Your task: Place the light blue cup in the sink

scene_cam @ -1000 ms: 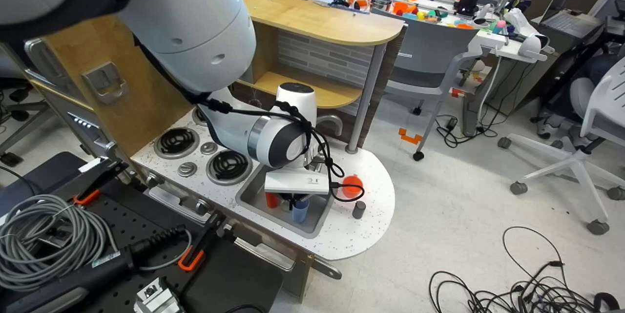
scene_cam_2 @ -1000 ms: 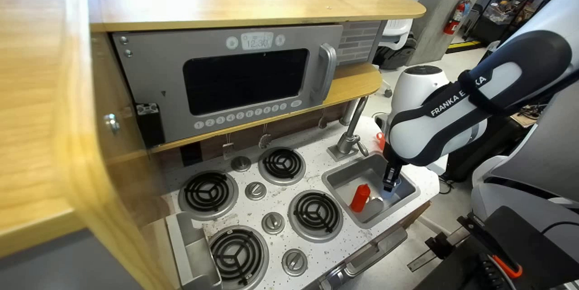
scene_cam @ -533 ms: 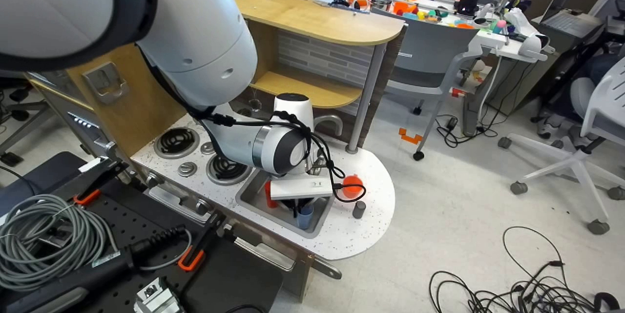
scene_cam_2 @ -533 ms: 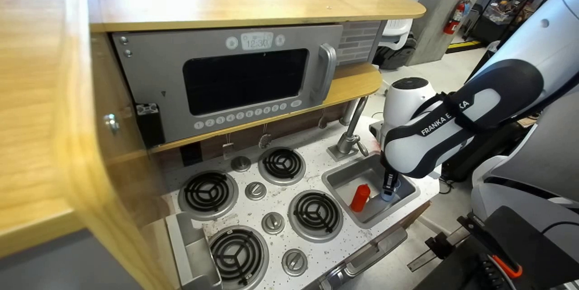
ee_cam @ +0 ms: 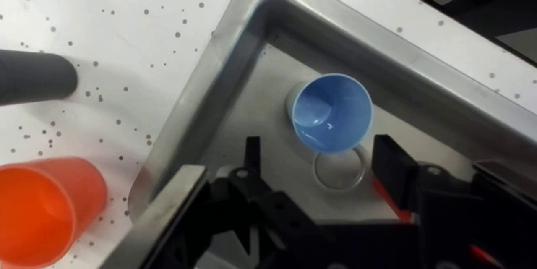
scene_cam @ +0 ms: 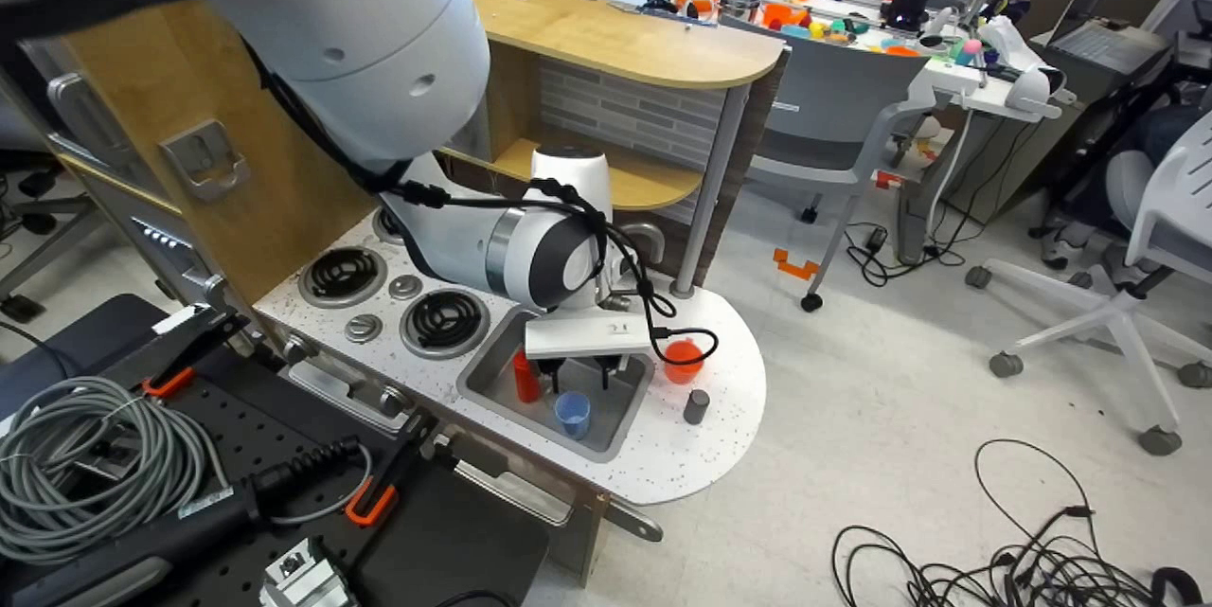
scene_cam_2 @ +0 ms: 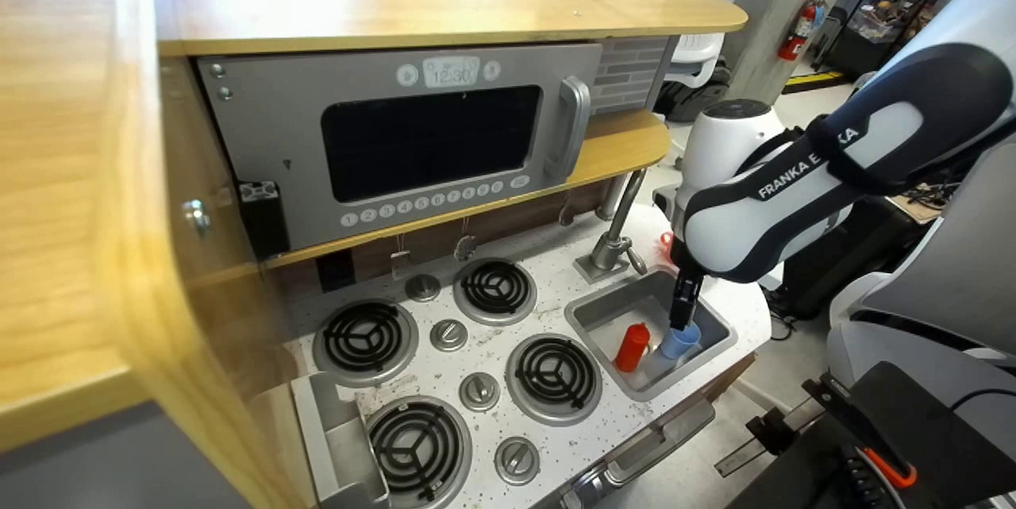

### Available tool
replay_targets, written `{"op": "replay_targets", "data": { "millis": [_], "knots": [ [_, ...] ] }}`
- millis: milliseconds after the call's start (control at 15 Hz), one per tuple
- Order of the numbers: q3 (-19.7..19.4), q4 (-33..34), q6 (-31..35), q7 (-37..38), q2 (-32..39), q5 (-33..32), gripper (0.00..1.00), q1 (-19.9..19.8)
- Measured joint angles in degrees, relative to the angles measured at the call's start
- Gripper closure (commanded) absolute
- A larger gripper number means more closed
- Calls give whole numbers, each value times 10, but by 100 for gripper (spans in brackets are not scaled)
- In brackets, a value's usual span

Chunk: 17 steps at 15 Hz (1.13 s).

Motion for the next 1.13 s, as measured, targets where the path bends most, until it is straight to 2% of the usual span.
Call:
{"op": "replay_targets", "data": {
  "millis": [333, 667, 867, 1133],
  "knots": [
    [16, -110, 1, 4, -130, 21, 0, -31],
    [14, -220, 9, 3, -268, 62, 0, -82],
    [8, -252, -26, 3, -324, 118, 0, -115],
    [1, -264, -54, 2, -344, 129, 0, -134]
  ]
}}
